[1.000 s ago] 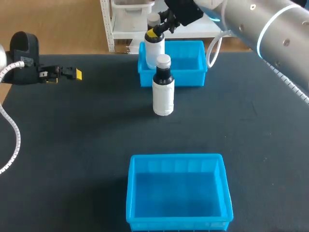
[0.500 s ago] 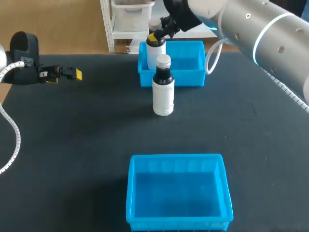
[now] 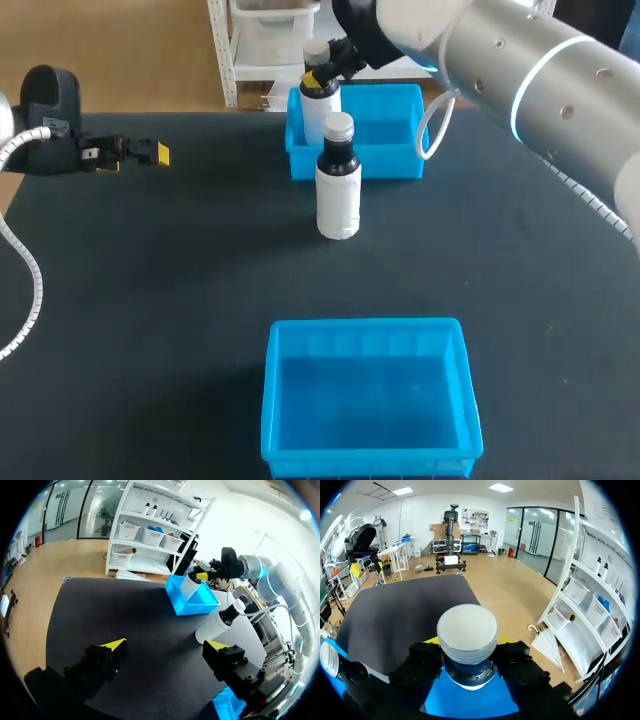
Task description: Pick up the bottle, and place it in the far bin if it is heavy, or in the near bin if it is light.
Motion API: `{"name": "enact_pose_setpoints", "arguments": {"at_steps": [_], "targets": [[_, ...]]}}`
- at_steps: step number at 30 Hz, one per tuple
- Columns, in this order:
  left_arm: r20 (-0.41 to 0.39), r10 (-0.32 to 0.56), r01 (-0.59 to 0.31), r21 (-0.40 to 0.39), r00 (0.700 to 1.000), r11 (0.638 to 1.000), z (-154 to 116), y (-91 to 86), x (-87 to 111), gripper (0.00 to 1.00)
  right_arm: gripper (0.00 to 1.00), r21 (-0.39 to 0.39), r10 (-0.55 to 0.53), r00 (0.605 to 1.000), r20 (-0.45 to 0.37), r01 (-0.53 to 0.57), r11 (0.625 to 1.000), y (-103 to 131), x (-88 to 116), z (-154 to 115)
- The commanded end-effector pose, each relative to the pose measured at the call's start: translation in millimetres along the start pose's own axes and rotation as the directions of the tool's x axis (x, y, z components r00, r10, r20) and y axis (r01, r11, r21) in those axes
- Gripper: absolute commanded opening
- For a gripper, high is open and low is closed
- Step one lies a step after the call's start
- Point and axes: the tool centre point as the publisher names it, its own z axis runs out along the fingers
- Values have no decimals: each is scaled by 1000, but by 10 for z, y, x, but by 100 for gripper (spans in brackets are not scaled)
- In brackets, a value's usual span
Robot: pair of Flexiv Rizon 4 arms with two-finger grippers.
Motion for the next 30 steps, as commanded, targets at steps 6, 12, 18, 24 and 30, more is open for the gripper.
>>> {"name": "enact_pose_setpoints", "arguments": {"at_steps": [6, 12, 18, 24, 30], "targets": [[0, 0, 0, 0, 1000, 1000, 0, 0, 0, 100, 100, -476, 6, 1000, -19, -14, 879, -168, -7, -5], [0, 0, 0, 0, 1000, 1000, 0, 0, 0, 100, 100, -451, 14, 999, -30, -26, 892, -218, 57, -211], [0, 0, 0, 0, 1000, 1000, 0, 0, 0, 100, 100, -400, 33, 998, -54, -52, 915, -237, 208, -548], [0, 0, 0, 0, 1000, 1000, 0, 0, 0, 100, 100, -347, 43, 997, -67, -64, 936, -168, 438, -952], [0, 0, 0, 0, 1000, 1000, 0, 0, 0, 100, 100, -319, 31, 996, -82, -56, 946, 89, 660, -1343]]}}
